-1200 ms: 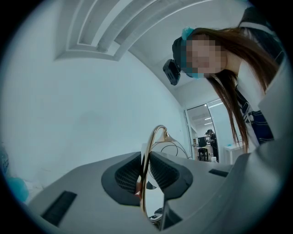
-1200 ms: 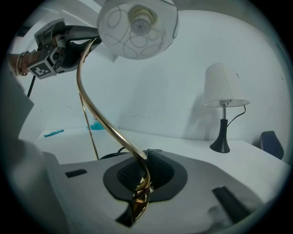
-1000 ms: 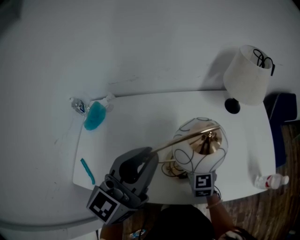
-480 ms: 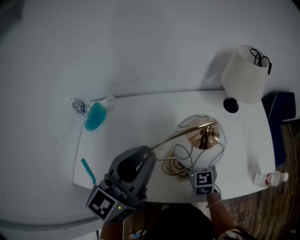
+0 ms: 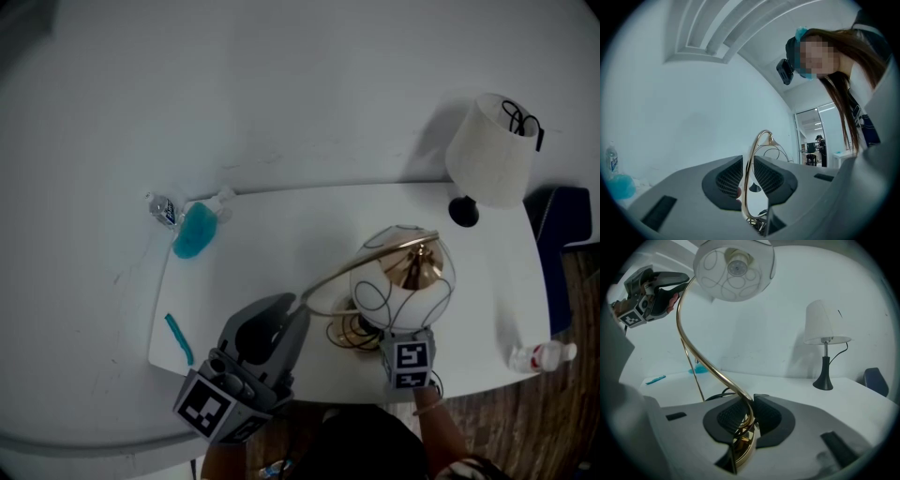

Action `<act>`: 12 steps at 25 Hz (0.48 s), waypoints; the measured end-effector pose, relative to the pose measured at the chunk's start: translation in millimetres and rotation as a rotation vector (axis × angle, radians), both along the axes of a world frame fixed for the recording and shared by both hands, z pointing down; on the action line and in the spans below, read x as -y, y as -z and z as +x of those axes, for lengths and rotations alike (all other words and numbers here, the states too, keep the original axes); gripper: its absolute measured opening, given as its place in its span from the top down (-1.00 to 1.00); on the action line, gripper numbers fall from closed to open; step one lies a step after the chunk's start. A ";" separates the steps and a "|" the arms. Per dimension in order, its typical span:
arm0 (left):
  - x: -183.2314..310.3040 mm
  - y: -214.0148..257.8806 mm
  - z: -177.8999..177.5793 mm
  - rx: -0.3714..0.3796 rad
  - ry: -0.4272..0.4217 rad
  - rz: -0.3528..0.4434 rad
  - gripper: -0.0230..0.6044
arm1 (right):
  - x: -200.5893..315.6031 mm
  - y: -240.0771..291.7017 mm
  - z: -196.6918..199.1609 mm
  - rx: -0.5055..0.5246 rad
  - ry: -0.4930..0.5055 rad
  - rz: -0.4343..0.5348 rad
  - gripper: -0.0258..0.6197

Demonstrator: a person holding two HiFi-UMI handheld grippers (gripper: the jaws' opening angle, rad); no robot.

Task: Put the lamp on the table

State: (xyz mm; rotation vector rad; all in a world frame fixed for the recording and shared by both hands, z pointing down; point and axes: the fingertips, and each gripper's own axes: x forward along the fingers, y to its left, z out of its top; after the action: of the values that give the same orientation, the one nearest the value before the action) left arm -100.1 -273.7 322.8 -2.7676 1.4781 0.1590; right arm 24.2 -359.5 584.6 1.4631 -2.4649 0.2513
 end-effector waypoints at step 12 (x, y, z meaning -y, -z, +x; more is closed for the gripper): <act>-13.3 -0.4 -1.6 -0.025 -0.017 -0.032 0.70 | -11.8 2.8 7.3 -0.009 -0.045 -0.012 0.70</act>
State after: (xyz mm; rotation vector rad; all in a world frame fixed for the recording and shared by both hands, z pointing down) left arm -101.7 -260.3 323.2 -2.8143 1.4758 0.1725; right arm 31.5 -347.7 581.8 1.5126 -2.4217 0.2672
